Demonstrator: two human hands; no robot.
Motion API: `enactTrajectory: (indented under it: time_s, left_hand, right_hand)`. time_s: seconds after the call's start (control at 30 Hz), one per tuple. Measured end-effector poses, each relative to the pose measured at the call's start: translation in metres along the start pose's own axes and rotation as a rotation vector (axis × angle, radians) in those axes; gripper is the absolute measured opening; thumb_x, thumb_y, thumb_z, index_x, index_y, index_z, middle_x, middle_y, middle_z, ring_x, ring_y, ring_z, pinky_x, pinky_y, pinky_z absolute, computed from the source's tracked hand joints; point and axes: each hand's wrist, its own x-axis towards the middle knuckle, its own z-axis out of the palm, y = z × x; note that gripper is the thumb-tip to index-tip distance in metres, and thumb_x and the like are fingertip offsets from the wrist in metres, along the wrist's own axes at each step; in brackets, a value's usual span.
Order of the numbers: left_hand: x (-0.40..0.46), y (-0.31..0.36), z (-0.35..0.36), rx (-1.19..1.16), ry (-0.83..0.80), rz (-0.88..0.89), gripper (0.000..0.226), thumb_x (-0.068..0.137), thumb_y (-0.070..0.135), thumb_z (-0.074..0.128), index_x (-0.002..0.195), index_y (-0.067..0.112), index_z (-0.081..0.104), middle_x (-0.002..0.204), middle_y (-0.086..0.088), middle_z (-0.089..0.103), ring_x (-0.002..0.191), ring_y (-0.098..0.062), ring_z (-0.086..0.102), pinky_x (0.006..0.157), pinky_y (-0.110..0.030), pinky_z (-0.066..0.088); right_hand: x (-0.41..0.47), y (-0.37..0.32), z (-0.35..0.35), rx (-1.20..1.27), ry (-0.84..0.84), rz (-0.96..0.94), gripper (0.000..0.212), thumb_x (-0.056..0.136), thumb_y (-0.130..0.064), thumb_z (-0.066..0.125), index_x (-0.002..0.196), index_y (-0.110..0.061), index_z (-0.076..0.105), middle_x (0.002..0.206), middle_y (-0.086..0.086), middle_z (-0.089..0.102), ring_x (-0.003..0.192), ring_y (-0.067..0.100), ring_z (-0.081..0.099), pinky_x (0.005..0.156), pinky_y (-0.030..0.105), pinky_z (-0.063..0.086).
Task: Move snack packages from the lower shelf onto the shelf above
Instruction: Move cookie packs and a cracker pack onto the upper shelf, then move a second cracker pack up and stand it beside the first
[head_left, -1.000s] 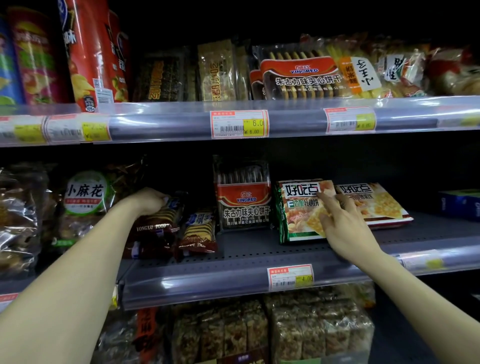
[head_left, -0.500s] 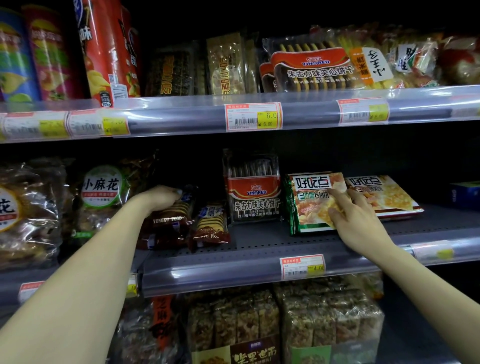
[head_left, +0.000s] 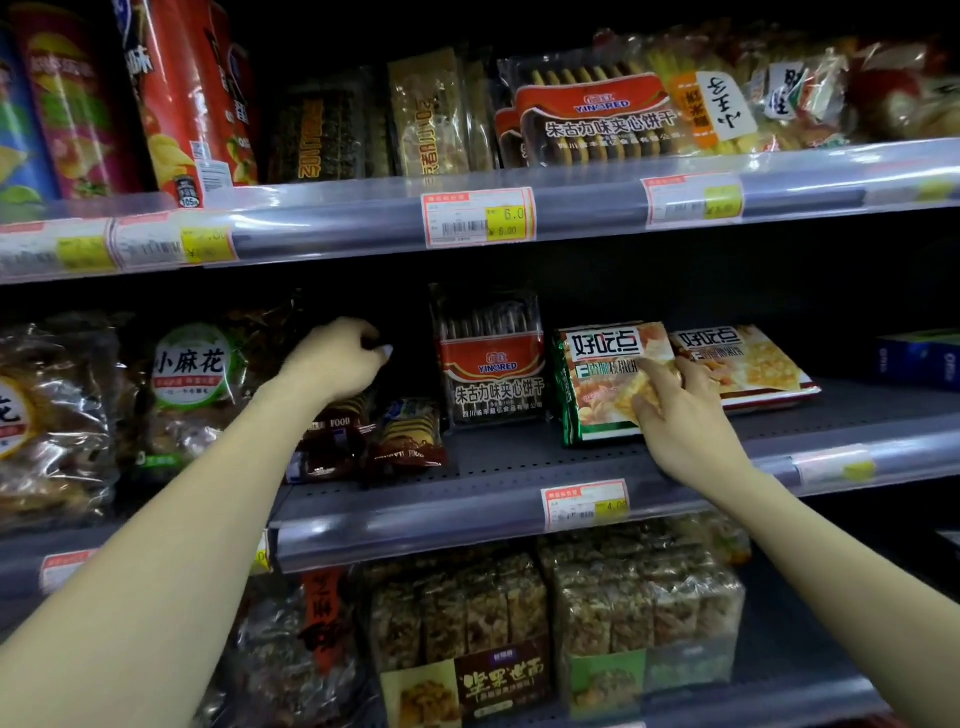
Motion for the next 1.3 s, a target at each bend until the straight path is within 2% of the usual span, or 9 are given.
enactTrajectory:
  time_s: [0.17, 0.3, 0.4, 0.5, 0.67, 0.83, 0.93, 1.07, 1.3]
  left_hand:
    - [-0.065, 0.065, 0.015, 0.0, 0.094, 0.221, 0.025, 0.087, 0.031, 0.058, 0.109, 0.023, 0.067, 0.1, -0.003, 0.072, 0.1, -0.03, 0.064, 0.088, -0.041, 0.052]
    - [-0.132, 0.125, 0.054, 0.02, 0.027, 0.399, 0.021, 0.092, 0.034, 0.054, 0.107, 0.025, 0.064, 0.08, 0.008, 0.06, 0.077, -0.022, 0.062, 0.072, -0.041, 0.055]
    - [-0.171, 0.172, 0.096, 0.042, -0.137, 0.452, 0.02, 0.092, 0.038, 0.052, 0.108, 0.03, 0.062, 0.082, 0.01, 0.062, 0.077, -0.016, 0.062, 0.068, -0.037, 0.055]
    - [-0.198, 0.218, 0.149, 0.075, -0.262, 0.487, 0.025, 0.09, 0.042, 0.052, 0.11, 0.031, 0.061, 0.1, 0.006, 0.068, 0.094, -0.02, 0.064, 0.075, -0.036, 0.053]
    - [-0.211, 0.282, 0.24, 0.128, -0.435, 0.53, 0.026, 0.089, 0.043, 0.05, 0.109, 0.029, 0.06, 0.108, 0.002, 0.067, 0.102, -0.026, 0.062, 0.075, -0.035, 0.05]
    - [-0.206, 0.33, 0.326, 0.098, -0.54, 0.509, 0.039, 0.091, 0.046, 0.049, 0.124, 0.026, 0.057, 0.122, -0.001, 0.062, 0.109, -0.025, 0.059, 0.082, -0.037, 0.051]
    - [-0.203, 0.345, 0.384, 0.068, -0.654, 0.447, 0.056, 0.092, 0.05, 0.045, 0.141, 0.023, 0.043, 0.14, -0.004, 0.05, 0.126, -0.025, 0.048, 0.096, -0.039, 0.046]
    - [-0.2, 0.351, 0.449, -0.013, -0.768, 0.323, 0.066, 0.092, 0.058, 0.038, 0.147, 0.023, 0.033, 0.153, -0.003, 0.035, 0.138, -0.025, 0.034, 0.11, -0.04, 0.033]
    - [-0.217, 0.35, 0.487, 0.125, -0.702, 0.282, 0.067, 0.093, 0.061, 0.025, 0.151, 0.028, 0.022, 0.159, 0.004, 0.02, 0.145, -0.019, 0.018, 0.115, -0.04, 0.019]
  right_hand:
    - [-0.013, 0.008, -0.01, -0.031, 0.07, -0.072, 0.038, 0.094, -0.025, 0.046, 0.128, -0.009, 0.049, 0.136, 0.021, 0.04, 0.124, 0.041, 0.035, 0.097, 0.047, 0.035]
    - [-0.041, 0.04, -0.029, -0.055, 0.185, -0.245, 0.028, 0.093, -0.027, 0.048, 0.114, -0.01, 0.056, 0.114, 0.012, 0.054, 0.109, 0.032, 0.049, 0.085, 0.038, 0.038]
    - [-0.069, 0.083, -0.045, -0.112, 0.231, -0.391, 0.022, 0.09, -0.026, 0.051, 0.106, -0.012, 0.058, 0.099, 0.008, 0.06, 0.093, 0.026, 0.054, 0.078, 0.031, 0.033]
    - [-0.093, 0.142, -0.057, -0.149, 0.171, -0.439, 0.019, 0.085, -0.021, 0.052, 0.099, -0.011, 0.06, 0.092, 0.008, 0.062, 0.087, 0.027, 0.054, 0.076, 0.033, 0.033]
    - [-0.111, 0.255, -0.075, -0.26, -0.055, -0.272, 0.02, 0.086, -0.022, 0.053, 0.1, -0.011, 0.062, 0.096, 0.009, 0.062, 0.087, 0.032, 0.059, 0.077, 0.041, 0.045]
    - [-0.107, 0.36, -0.097, -0.364, -0.179, -0.014, 0.026, 0.091, -0.027, 0.052, 0.11, -0.009, 0.058, 0.109, 0.012, 0.059, 0.105, 0.036, 0.052, 0.087, 0.044, 0.04]
    - [-0.095, 0.419, -0.103, -0.409, -0.225, 0.131, 0.034, 0.091, -0.031, 0.052, 0.115, -0.007, 0.055, 0.116, 0.017, 0.057, 0.113, 0.038, 0.05, 0.091, 0.044, 0.04]
    - [-0.077, 0.48, -0.107, -0.405, -0.264, 0.314, 0.043, 0.09, -0.036, 0.053, 0.121, -0.007, 0.051, 0.127, 0.021, 0.052, 0.121, 0.04, 0.044, 0.093, 0.047, 0.04]
    - [-0.051, 0.538, -0.109, -0.299, -0.37, 0.532, 0.067, 0.09, -0.054, 0.044, 0.136, -0.005, 0.038, 0.134, 0.025, 0.043, 0.125, 0.042, 0.036, 0.097, 0.049, 0.037]
